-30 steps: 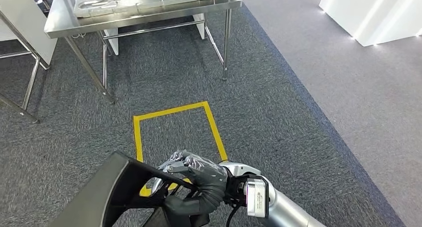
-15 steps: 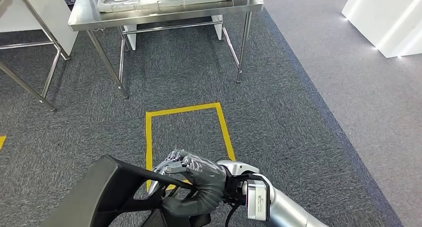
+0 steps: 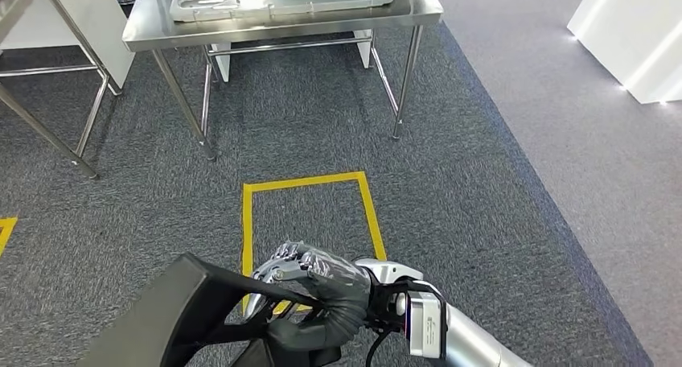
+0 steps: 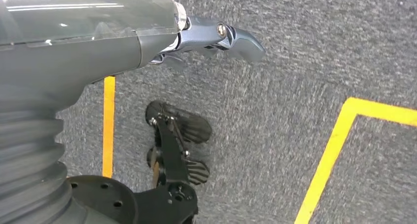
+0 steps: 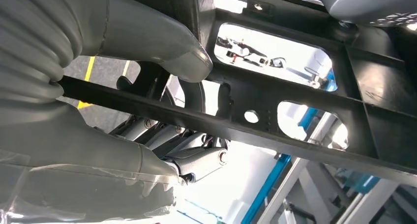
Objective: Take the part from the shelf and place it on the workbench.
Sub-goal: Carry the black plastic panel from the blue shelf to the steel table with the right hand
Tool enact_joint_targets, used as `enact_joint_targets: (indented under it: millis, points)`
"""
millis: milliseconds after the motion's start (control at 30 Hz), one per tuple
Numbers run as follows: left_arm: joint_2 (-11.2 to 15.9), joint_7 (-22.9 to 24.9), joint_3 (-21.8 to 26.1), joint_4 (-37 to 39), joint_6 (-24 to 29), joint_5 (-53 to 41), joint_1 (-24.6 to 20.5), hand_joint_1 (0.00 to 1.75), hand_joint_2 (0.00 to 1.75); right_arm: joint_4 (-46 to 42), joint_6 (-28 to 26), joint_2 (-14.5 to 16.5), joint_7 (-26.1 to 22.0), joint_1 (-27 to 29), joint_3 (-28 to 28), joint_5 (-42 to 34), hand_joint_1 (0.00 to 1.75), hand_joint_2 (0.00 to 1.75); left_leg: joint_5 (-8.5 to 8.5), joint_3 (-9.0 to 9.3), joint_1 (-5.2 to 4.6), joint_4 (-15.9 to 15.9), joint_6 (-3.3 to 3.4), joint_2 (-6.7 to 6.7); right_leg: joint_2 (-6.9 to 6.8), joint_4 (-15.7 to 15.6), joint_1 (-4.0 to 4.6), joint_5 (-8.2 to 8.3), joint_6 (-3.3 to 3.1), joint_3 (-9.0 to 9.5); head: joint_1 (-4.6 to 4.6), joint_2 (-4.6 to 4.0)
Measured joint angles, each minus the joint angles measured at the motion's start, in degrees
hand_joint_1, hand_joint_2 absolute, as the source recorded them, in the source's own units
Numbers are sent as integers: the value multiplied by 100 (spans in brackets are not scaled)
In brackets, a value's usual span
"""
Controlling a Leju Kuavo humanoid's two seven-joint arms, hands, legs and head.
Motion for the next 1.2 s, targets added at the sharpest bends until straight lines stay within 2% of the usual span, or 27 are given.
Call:
enact_joint_targets:
  millis: [67, 133, 167, 233, 267, 300, 333, 367, 400, 433, 500, 533, 600, 633, 667, 733, 767, 800, 833, 867, 933, 967, 1000, 1067, 1100, 1167, 1200]
  points:
    - [7, -3, -3, -2, -2, -2, -6, 0, 175, -43, -3, 1, 1, 3, -13, -3, 154, 175, -52, 68, 6, -6, -61, 13, 9, -54, -28, -45, -45, 93, 4, 0]
    - [15, -7, -8, -3, -11, -5, -21, 0, 175, -78, -7, 2, 2, -3, -28, -10, 154, 175, -172, -21, 15, 311, -116, 48, -10, -131, -68, -105, -97, 262, -4, 0]
    - [17, -9, -9, -2, -15, -6, -23, 0, 175, -82, -9, 2, 4, -4, -32, -15, 154, 175, -273, -212, 30, 665, -142, 65, -24, -149, -69, -156, -114, 342, -9, 0]
    - [21, -4, -9, -2, -20, -8, -10, 0, 175, -82, -10, 1, 10, 14, -34, -24, 154, 175, -436, -773, 56, 1447, -193, 78, -38, -155, -71, -282, -123, 486, -14, 0]
    - [21, -2, -9, -2, -20, -9, 7, 0, 175, -82, -9, 0, 13, 28, -34, -27, 154, 175, -380, -1003, 68, 1652, -211, 82, -36, -155, -73, -354, -117, 565, -16, 0]
    - [21, 1, -9, -2, -20, -10, 24, 0, 175, -82, -8, 0, 13, 38, -34, -29, 154, 175, -193, -1125, 79, 1623, -222, 85, -31, -155, -76, -428, -107, 655, -15, 0]
    - [22, 3, -9, -2, -20, -11, 37, 0, 175, -82, -7, 0, 13, 42, -34, -32, 154, 175, 111, -1133, 89, 1363, -225, 90, -27, -155, -81, -510, -93, 760, -15, 0]
    - [22, 3, -9, -2, -20, -12, 46, 0, 175, -83, -7, 0, 13, 45, -35, -33, 154, 175, 426, -1056, 94, 988, -219, 99, -26, -158, -88, -600, -70, 867, -13, 0]
    - [22, 3, -9, -2, -20, -13, 48, 0, 175, -82, -7, -1, 13, 48, -37, -34, 154, 175, 641, -958, 79, 678, -204, 109, -24, -168, -86, -679, -39, 953, -13, 0]
    - [21, 3, -9, -2, -21, -14, 48, 0, 175, -82, -7, -1, 14, 51, -38, -36, 154, 175, 730, -855, 60, 418, -169, 119, -22, -179, -85, -746, -1, 1017, -17, 1]
    - [21, 3, -11, -2, -23, -23, 41, 0, 175, -85, -7, -2, 14, 55, -46, -37, 154, 175, 609, -757, 19, 283, -64, 124, -19, -214, -72, -802, 82, 1090, -19, 1]
    - [21, 2, -12, -2, -25, -25, 36, 0, 175, -88, -8, -2, 14, 51, -52, -37, 154, 175, 543, -712, 19, 228, -5, 117, -19, -160, -71, -771, 121, 1090, -19, 1]
    - [22, 1, -13, -2, -24, -27, 32, 0, 175, -96, -10, -1, 11, 41, -66, -37, 154, 175, 458, -591, 34, 166, 87, 103, -19, 279, -75, -593, 176, 885, -11, 0]
    - [21, -1, -13, -2, -24, -26, 30, 0, 175, -99, -11, 0, 10, 38, -71, -37, 154, 175, 418, -508, 40, 126, 123, 96, -18, 633, -78, -526, 191, 661, -8, 0]
    - [21, -1, -13, -2, -24, -26, 29, 0, 175, -100, -13, -2, 10, 42, -74, -36, 154, 175, 372, -426, 44, 92, 151, 92, -18, 1000, -78, -545, 197, 389, -5, 0]
    - [21, -1, -13, -2, -24, -27, 27, 0, 175, -99, -17, -7, 13, 58, -78, -30, 154, 175, 262, -270, 39, 66, 181, 76, -17, 1497, -71, -866, 212, -137, -2, 0]
    - [21, -1, -13, -2, -24, -27, 28, 0, 175, -98, -21, -10, 14, 67, -79, -25, 154, 175, 201, -185, 34, 63, 184, 63, -17, 1573, -69, -1045, 217, -330, -1, 0]
    - [21, -1, -14, -2, -24, -28, 29, 0, 175, -97, -23, -12, 15, 74, -79, -20, 154, 175, 134, -95, 28, 62, 183, 48, -17, 1516, -66, -1132, 216, -451, 0, 0]
    - [21, -1, -14, -2, -24, -28, 29, 0, 175, -95, -24, -14, 15, 79, -80, -13, 154, 175, 66, 0, 21, 62, 177, 35, -17, 1323, -61, -1059, 199, -496, 1, 0]
    - [19, 0, -15, -2, -24, -28, 29, 0, 175, -91, -25, -16, 15, 81, -83, -6, 154, 175, -5, 95, 14, 60, 169, 25, -16, 1016, -48, -805, 165, -484, 3, 0]
    - [-1, 3, -15, -1, -24, -29, 21, 0, 175, -78, -26, -22, 16, 89, -92, 8, 154, 175, -136, 248, -7, 61, 133, 7, -2, 365, -7, -72, 72, -417, 3, 0]
    - [-10, 4, -15, -1, -22, -30, 15, 0, 175, -72, -28, -24, 17, 93, -98, 22, 154, 175, -190, 287, -14, 46, 104, 1, 5, 168, 14, 185, 34, -385, 1, 0]
    - [-18, 4, -16, 0, -20, -30, 9, 0, 175, -69, -33, -26, 17, 95, -105, 41, 154, 175, -214, 323, -19, 45, 68, -5, 16, 70, 23, 307, 7, -367, -1, 0]
    - [-16, 5, -17, -1, -11, -30, -2, 0, 175, -70, -61, -23, 19, 89, -115, 121, 154, 175, -191, 339, -19, 102, -8, -3, 19, 11, 12, 289, -41, -278, -2, 0]
    - [-18, 4, -17, -1, -9, -28, -6, 0, 175, -69, -83, -21, 26, 84, -116, 176, 154, 175, -156, 302, -15, 245, -43, 8, 9, -29, -2, 271, -76, -215, -4, 0]
    - [-24, 4, -19, -2, -4, -19, -28, 0, 175, -66, -124, -17, 39, 77, -116, 284, 154, 175, -219, 15, 5, 767, -112, 32, -36, -82, -21, 214, -136, -83, -11, 0]
    - [-28, 3, -19, -2, -4, -14, -34, 0, 175, -61, -134, -16, 42, 76, -115, 321, 154, 175, -342, -199, 18, 1092, -143, 44, -64, -89, -19, 174, -157, -39, -15, 0]
